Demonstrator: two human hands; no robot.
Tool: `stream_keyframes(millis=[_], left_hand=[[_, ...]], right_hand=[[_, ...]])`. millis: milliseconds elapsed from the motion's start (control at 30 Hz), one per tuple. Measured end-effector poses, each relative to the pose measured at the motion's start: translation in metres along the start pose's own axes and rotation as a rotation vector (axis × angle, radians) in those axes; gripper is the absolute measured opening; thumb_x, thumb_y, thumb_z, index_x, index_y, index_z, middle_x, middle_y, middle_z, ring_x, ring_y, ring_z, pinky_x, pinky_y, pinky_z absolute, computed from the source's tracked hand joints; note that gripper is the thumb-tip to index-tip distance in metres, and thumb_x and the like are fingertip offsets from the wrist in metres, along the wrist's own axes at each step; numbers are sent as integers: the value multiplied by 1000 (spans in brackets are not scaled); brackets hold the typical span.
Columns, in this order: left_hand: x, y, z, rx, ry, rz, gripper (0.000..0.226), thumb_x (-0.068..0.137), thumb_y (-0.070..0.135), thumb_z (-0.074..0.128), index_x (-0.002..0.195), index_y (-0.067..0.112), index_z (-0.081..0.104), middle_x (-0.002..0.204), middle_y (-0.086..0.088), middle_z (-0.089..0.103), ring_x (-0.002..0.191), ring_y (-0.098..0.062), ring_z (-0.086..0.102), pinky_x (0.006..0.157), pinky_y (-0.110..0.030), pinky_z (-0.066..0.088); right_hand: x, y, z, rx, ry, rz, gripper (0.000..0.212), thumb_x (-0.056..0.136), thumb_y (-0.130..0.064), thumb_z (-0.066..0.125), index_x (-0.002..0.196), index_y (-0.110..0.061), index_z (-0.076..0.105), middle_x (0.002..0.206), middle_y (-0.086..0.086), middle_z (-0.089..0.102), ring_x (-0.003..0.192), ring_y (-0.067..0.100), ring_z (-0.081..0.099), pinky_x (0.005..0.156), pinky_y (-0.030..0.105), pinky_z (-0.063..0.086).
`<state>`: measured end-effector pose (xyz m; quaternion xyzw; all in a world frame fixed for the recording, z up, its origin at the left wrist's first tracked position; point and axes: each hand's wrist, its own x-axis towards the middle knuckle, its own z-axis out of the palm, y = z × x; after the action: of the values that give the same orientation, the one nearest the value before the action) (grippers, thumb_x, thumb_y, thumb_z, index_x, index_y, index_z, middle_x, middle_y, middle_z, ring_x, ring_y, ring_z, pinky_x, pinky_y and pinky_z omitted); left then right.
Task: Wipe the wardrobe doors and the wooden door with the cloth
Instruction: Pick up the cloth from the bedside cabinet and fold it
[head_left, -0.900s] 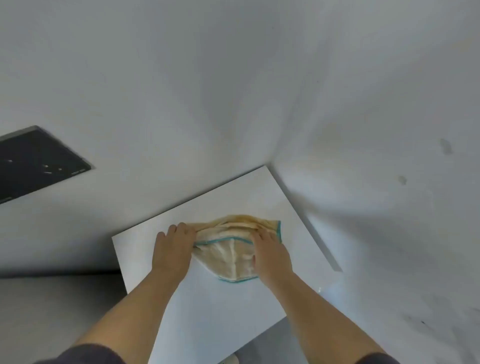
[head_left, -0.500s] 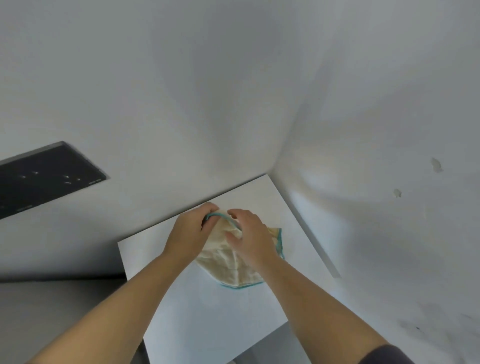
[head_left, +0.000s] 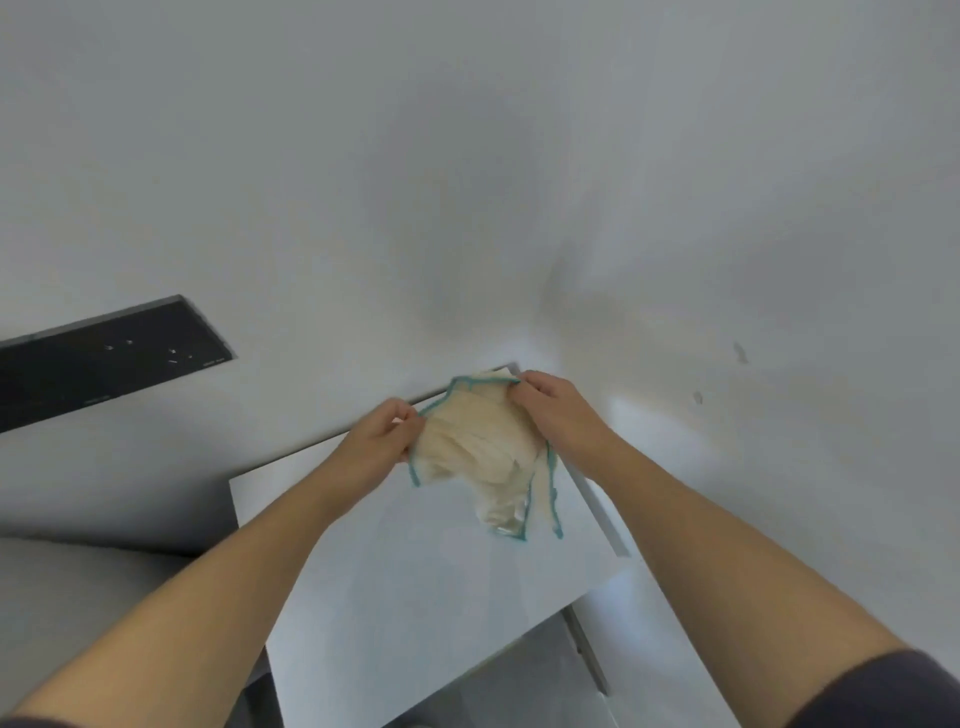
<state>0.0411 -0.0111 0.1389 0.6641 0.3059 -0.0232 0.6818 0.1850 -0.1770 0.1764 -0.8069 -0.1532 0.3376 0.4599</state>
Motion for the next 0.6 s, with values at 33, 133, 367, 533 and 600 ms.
stream_keyframes(millis=[33,133,367,533,600], left_hand=[[-3,9,3,32,7,42,18,101,18,49,88,7,52,68,4,57,62,-9,51,72,-29,45],[-13,38,14,171,16,178,17,101,25,49,98,9,54,69,-3,46,60,-14,40,57,-26,34],[-27,67,-1,335,-135,122,19,85,31,73,89,13,67,63,6,57,54,-6,48,51,-15,36],[-29,55,-25,661,-340,-95,17,80,25,78,96,20,74,81,8,68,76,-8,61,69,-17,44],[-29,44,-32,568,-276,-107,12,86,22,73,98,22,71,84,7,67,79,-8,60,73,-18,46]], right_hand=[[-5,-3,-5,-29,-95,34,23,93,-30,55,74,-19,59,73,-4,55,71,15,51,68,29,39],[-23,-12,-12,-121,-289,82,37,89,-52,60,90,-16,65,79,-6,62,73,11,58,70,24,43],[-30,-30,-32,234,93,-23,21,96,-28,53,87,-9,57,83,10,45,78,23,44,73,40,38],[-25,-31,-38,234,240,-15,22,100,-30,43,88,-14,53,85,6,45,79,22,42,71,40,38],[-25,-27,-40,281,287,25,22,99,-33,43,89,-16,52,88,5,46,81,22,42,71,40,39]])
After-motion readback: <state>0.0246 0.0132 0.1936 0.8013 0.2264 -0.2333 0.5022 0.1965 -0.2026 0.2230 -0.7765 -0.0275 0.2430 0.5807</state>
